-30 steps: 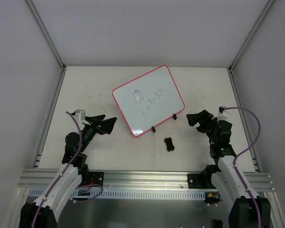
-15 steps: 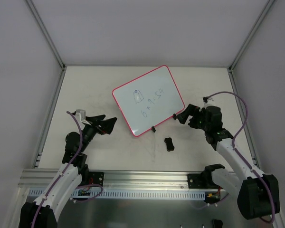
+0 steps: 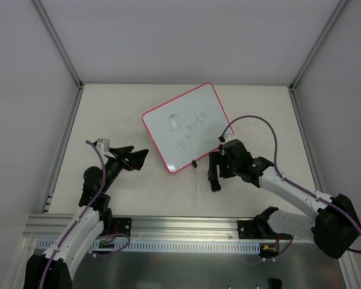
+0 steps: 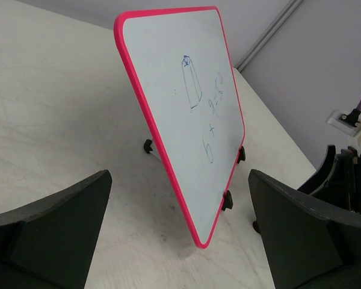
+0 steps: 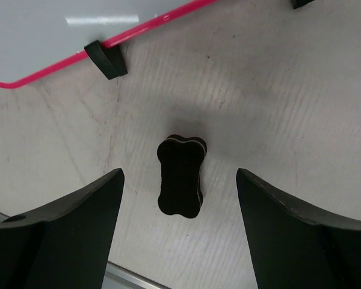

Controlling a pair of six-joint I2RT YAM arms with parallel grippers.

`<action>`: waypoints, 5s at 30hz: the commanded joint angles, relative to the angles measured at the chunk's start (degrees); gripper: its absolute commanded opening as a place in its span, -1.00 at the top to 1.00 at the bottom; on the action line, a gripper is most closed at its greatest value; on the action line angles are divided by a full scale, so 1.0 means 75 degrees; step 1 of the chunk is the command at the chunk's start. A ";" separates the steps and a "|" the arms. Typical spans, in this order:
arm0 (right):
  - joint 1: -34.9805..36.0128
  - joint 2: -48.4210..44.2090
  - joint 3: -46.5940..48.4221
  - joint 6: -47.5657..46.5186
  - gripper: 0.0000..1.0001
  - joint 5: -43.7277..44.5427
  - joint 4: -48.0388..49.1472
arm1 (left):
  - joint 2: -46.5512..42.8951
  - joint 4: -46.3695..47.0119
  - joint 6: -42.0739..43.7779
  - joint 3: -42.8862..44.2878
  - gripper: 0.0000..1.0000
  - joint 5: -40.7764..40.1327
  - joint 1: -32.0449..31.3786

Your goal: Erase the whiteboard

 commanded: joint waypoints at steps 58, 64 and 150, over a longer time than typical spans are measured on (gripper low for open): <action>0.1244 0.0679 0.0912 -0.0092 0.77 0.1430 -0.0533 | 0.2078 0.2371 0.0076 0.0355 -0.98 0.0381 0.0107; 0.1174 0.0129 0.1158 -0.0536 1.00 0.1360 -0.0217 | 0.3859 0.4196 -0.0099 0.0437 -0.98 0.0955 0.0259; 0.0272 0.4722 0.5096 -0.2752 1.00 -0.1031 0.3732 | 0.8774 0.7518 -0.0991 0.2734 0.99 0.3698 0.0189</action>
